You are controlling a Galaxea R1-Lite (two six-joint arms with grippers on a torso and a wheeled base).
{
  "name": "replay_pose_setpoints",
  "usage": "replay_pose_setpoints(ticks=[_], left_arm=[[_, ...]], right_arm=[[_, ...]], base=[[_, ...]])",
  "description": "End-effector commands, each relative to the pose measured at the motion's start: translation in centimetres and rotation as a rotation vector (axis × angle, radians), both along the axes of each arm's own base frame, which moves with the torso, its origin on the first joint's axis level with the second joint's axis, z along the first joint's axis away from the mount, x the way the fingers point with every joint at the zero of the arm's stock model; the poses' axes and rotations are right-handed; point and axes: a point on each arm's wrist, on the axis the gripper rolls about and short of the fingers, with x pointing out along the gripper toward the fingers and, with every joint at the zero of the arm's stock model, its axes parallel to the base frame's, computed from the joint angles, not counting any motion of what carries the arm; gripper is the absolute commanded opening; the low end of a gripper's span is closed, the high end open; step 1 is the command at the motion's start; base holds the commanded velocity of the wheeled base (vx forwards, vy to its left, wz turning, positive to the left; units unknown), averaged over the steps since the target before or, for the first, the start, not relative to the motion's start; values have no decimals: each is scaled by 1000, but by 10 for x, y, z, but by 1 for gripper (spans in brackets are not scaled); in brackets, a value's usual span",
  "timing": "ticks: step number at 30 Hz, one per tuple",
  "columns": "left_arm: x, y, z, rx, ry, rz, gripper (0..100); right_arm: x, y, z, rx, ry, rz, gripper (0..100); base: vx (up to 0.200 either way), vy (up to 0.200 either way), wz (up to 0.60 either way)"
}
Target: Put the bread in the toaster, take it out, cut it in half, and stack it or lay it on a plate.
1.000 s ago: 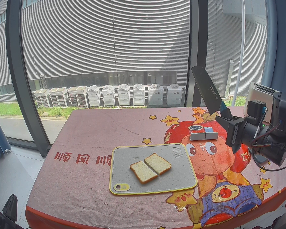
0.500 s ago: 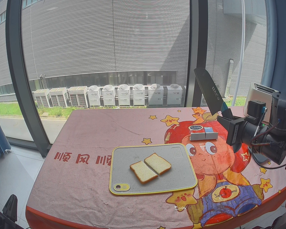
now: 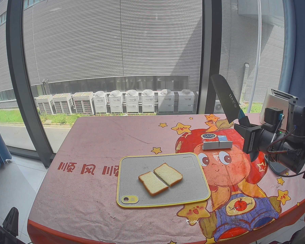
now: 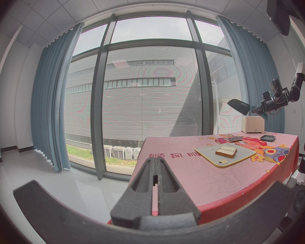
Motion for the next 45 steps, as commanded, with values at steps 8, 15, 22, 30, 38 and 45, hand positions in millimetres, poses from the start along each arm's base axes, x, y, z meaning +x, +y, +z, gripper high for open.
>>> replay_pose_setpoints(ticks=[8,15,22,30,38,45], left_arm=[[0,0,-5,0,1,1,0],[0,0,-5,0,1,1,0],[0,0,-5,0,2,1,0],[0,0,-5,0,2,1,0],[0,0,-5,0,1,1,0],[0,0,-5,0,1,1,0]], right_arm=[[1,9,-9,-14,32,23,0],[-1,15,-10,-12,31,47,0],[-2,16,-10,-13,32,54,0],[4,21,-19,-28,58,57,0],[1,25,-16,-26,44,42,0],[2,25,-17,-30,43,9,0]], base=[[0,0,0],[0,0,0],[0,0,0],[0,0,0],[0,0,0],[0,0,0]])
